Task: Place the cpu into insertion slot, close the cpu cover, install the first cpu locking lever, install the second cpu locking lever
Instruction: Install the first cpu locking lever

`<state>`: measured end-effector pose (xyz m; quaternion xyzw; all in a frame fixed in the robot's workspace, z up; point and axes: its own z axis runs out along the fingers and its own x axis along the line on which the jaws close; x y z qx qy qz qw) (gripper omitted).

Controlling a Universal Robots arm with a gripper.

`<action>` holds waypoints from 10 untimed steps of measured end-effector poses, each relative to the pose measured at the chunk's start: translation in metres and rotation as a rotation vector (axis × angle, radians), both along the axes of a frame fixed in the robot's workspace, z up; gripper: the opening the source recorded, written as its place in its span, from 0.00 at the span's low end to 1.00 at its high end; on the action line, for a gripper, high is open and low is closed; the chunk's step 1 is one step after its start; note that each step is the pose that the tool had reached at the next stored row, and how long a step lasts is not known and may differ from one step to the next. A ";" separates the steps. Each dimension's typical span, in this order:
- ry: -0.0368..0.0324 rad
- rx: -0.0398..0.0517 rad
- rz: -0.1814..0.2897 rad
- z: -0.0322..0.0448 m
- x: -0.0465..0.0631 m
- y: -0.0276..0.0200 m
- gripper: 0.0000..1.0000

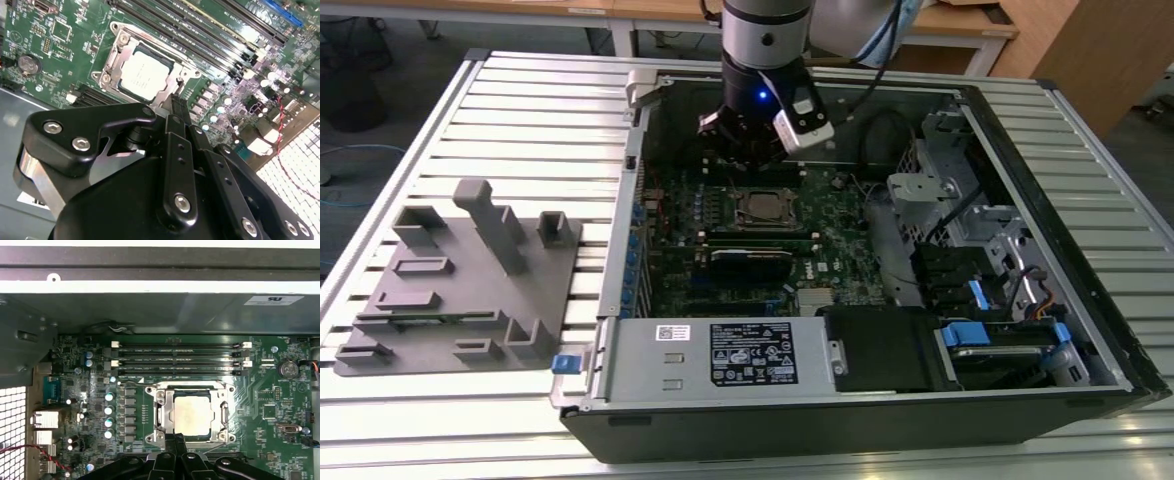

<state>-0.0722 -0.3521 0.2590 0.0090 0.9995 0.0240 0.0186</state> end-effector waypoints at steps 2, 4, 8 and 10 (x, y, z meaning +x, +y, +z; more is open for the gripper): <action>0.0002 0.0025 0.000 0.0001 0.000 -0.0002 0.11; 0.0001 0.0147 0.000 0.0000 0.000 -0.0001 0.11; 0.0001 0.0732 0.000 0.0000 0.000 -0.0001 0.11; -0.0001 0.1044 0.000 0.0000 0.000 -0.0002 0.11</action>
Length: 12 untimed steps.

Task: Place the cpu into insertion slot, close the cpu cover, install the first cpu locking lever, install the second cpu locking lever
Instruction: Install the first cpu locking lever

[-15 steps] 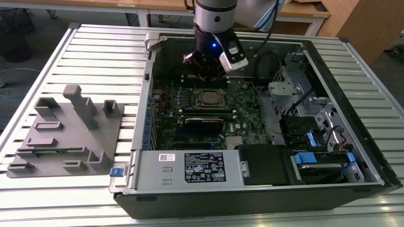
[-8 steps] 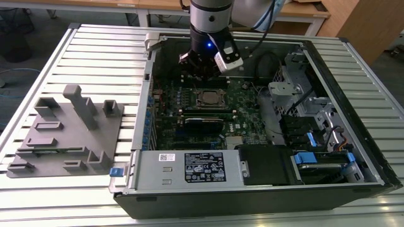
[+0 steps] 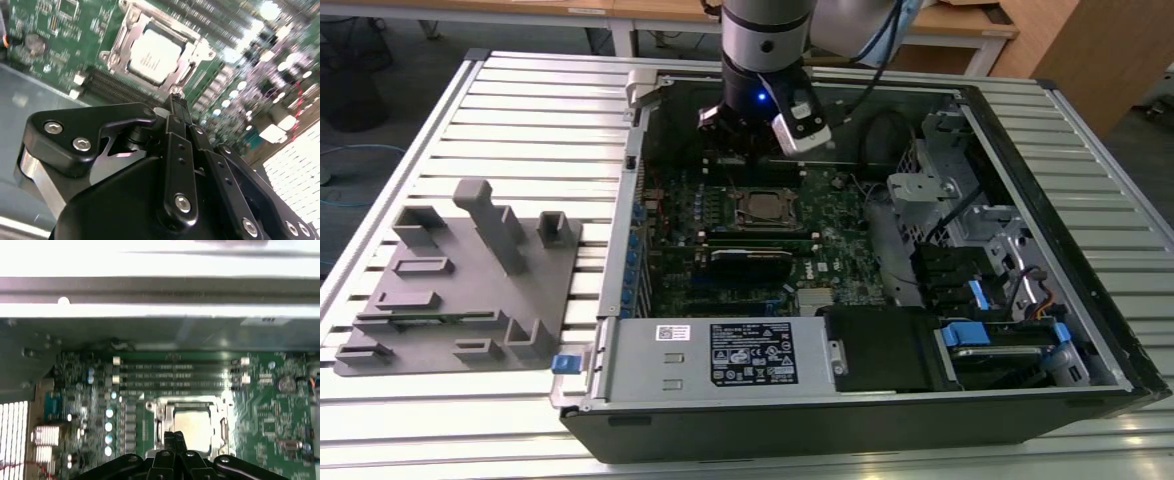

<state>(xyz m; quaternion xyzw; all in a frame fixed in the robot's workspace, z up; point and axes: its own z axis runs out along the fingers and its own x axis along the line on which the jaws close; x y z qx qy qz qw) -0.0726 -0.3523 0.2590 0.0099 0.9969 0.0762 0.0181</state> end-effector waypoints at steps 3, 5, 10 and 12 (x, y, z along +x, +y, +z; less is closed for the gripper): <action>0.0001 0.0061 0.000 0.0000 0.000 0.0001 0.11; 0.0001 0.0072 0.000 0.0000 0.000 0.0000 0.11; -0.0043 0.0073 0.000 -0.0007 -0.005 -0.0001 0.11; -0.0102 0.0074 0.000 -0.0012 -0.010 0.0000 0.11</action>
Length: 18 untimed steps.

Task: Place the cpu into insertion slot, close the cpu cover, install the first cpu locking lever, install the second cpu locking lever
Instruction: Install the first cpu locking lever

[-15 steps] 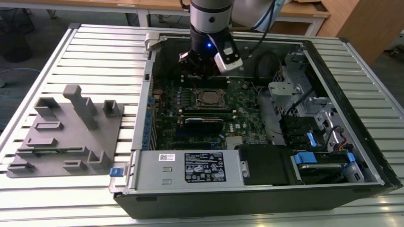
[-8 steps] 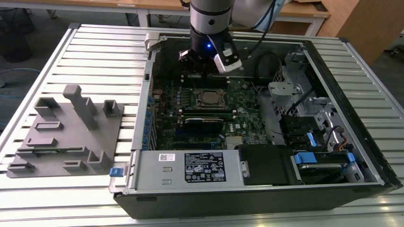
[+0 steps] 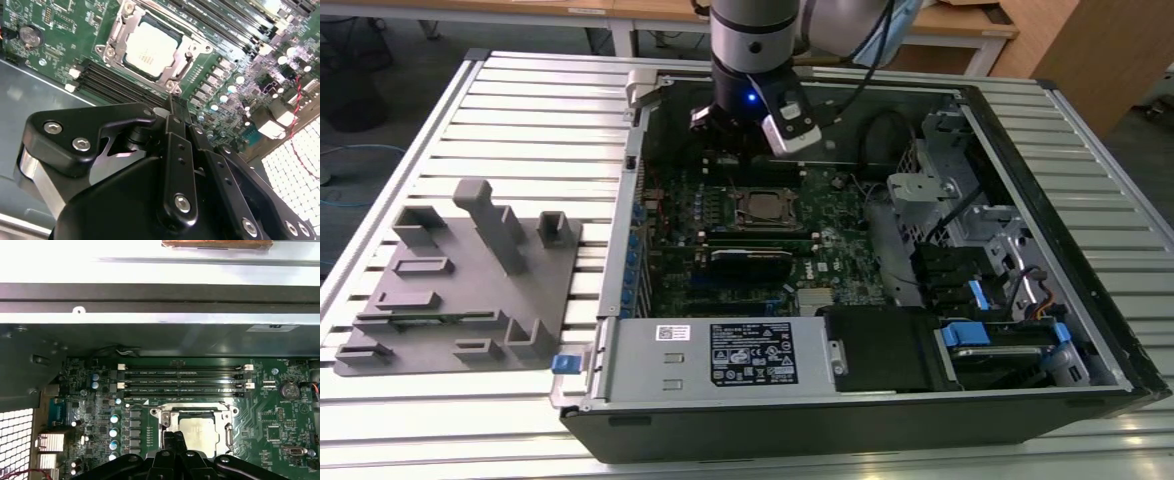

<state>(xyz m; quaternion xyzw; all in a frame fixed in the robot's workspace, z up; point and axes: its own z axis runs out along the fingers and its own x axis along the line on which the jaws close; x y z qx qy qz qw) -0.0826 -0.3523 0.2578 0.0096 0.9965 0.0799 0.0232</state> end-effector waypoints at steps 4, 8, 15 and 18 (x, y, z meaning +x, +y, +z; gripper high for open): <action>-0.0098 0.0001 0.000 -0.0009 -0.008 0.0000 0.11; -0.0170 0.0001 0.000 -0.0014 -0.014 0.0000 0.11; -0.0374 0.0001 0.000 -0.0019 -0.028 0.0000 0.11; -0.0426 0.0001 0.000 -0.0020 -0.032 0.0000 0.11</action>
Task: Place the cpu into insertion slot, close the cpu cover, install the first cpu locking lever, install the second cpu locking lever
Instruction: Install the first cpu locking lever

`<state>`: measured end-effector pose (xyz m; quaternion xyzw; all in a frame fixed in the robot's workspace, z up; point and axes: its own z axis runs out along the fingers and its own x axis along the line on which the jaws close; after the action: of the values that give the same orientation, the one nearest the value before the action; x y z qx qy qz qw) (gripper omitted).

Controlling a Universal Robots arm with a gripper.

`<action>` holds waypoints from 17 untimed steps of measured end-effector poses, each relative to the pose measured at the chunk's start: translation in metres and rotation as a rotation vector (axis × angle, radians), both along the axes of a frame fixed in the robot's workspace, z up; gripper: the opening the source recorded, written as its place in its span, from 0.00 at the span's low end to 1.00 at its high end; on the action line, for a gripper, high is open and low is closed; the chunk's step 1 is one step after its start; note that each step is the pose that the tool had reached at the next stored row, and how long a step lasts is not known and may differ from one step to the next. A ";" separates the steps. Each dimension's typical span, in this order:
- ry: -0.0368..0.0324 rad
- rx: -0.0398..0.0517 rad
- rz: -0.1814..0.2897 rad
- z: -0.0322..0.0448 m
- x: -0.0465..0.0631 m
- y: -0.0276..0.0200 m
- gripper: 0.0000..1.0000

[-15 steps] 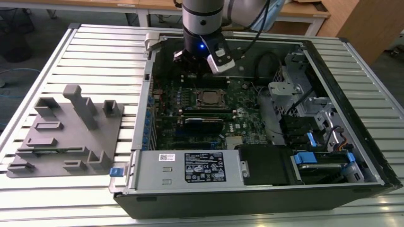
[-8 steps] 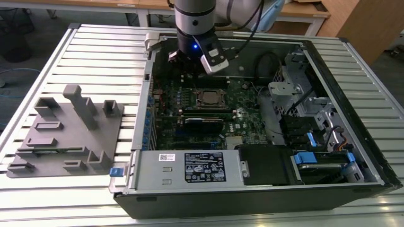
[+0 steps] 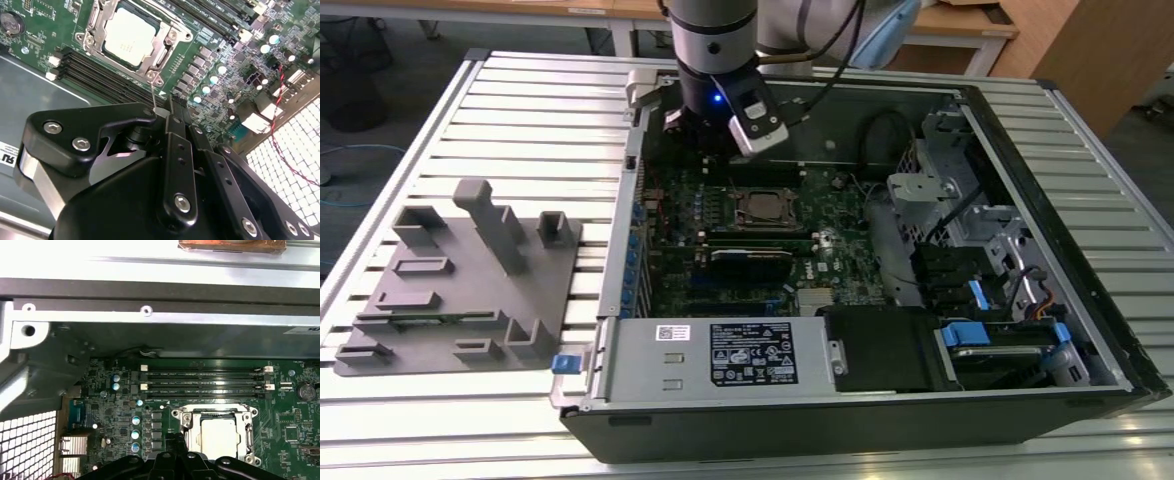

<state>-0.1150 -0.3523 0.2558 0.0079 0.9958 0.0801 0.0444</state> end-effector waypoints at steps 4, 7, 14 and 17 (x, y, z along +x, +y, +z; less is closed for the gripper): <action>-0.0008 0.0000 0.000 0.0000 -0.001 0.0000 0.11; -0.0002 0.0000 0.000 0.0000 -0.001 0.0000 0.11; 0.0282 0.0076 0.000 -0.0002 -0.001 0.0000 0.11; 0.0276 0.0418 0.001 -0.0002 -0.004 0.0000 0.11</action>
<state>-0.1195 -0.3523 0.2555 0.0096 0.9944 0.1008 0.0304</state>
